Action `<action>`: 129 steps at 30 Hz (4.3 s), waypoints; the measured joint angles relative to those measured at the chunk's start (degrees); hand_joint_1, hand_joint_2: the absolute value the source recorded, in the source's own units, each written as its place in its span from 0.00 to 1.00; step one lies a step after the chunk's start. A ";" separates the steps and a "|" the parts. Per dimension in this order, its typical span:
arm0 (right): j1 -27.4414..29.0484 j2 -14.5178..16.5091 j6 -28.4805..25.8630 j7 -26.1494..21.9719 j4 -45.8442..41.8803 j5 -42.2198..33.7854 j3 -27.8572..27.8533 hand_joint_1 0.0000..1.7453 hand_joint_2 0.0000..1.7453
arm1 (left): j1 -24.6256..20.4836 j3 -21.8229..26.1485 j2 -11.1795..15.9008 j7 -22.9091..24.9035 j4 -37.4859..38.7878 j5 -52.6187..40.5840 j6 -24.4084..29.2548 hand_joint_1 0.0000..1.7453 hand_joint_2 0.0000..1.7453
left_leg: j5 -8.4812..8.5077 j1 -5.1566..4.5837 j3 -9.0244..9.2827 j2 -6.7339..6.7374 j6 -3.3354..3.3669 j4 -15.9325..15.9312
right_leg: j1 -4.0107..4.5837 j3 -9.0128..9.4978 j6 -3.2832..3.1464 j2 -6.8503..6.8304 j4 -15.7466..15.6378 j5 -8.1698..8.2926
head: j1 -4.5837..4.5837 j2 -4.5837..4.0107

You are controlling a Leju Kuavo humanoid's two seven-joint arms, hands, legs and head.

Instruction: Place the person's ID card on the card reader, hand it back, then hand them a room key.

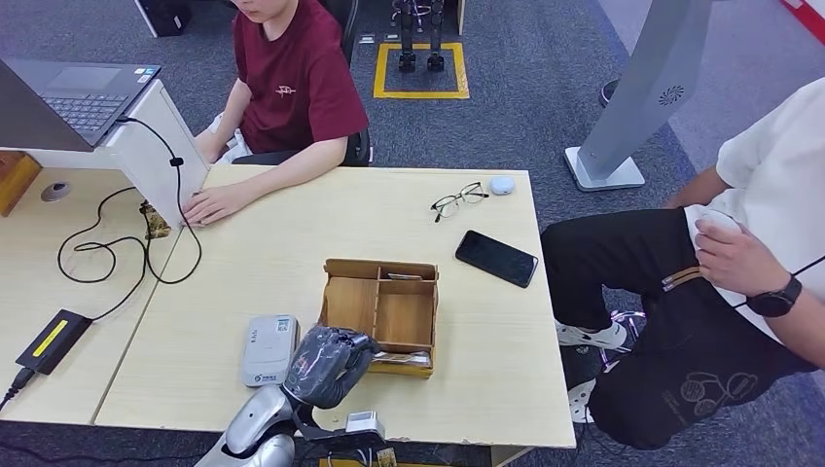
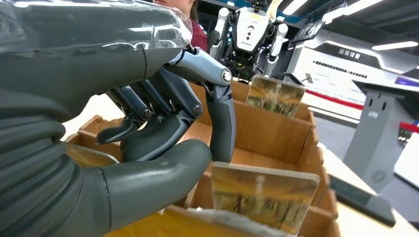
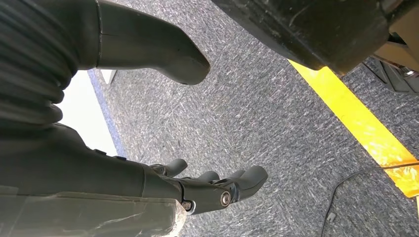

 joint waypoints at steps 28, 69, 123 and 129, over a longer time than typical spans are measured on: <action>0.73 0.00 -0.98 -0.81 0.02 -0.22 -0.17 0.00 1.00 | 2.01 3.86 2.51 -0.93 -15.93 3.78 0.03 0.00 1.00 | 0.00 0.00 -0.01 0.00 0.00 0.00 | 0.00 0.00 0.00 0.00 0.00 0.00 | -0.01 0.00; 0.66 0.00 -0.83 -0.51 0.02 -0.17 -0.57 0.00 1.00 | 4.17 3.90 5.61 -1.52 -16.85 4.88 -8.73 0.00 1.00 | 0.00 0.00 -0.01 0.00 0.00 0.00 | 0.00 -0.01 0.00 0.00 0.00 0.00 | 0.00 0.00; 0.33 0.00 -0.26 0.13 0.01 1.12 -0.57 0.00 1.00 | 2.62 3.49 4.26 8.43 -4.95 -9.25 -3.65 1.00 1.00 | 0.00 0.00 0.00 0.00 0.00 0.00 | 0.00 0.00 0.00 0.00 0.00 0.00 | 0.00 0.00; 0.33 0.00 -0.33 -0.01 0.00 1.14 -0.57 0.00 1.00 | 2.10 3.52 4.09 8.69 -4.91 -9.66 -4.08 0.99 1.00 | 0.00 0.00 0.02 0.00 0.00 0.00 | 0.00 0.01 0.00 0.01 0.00 0.01 | -0.01 0.00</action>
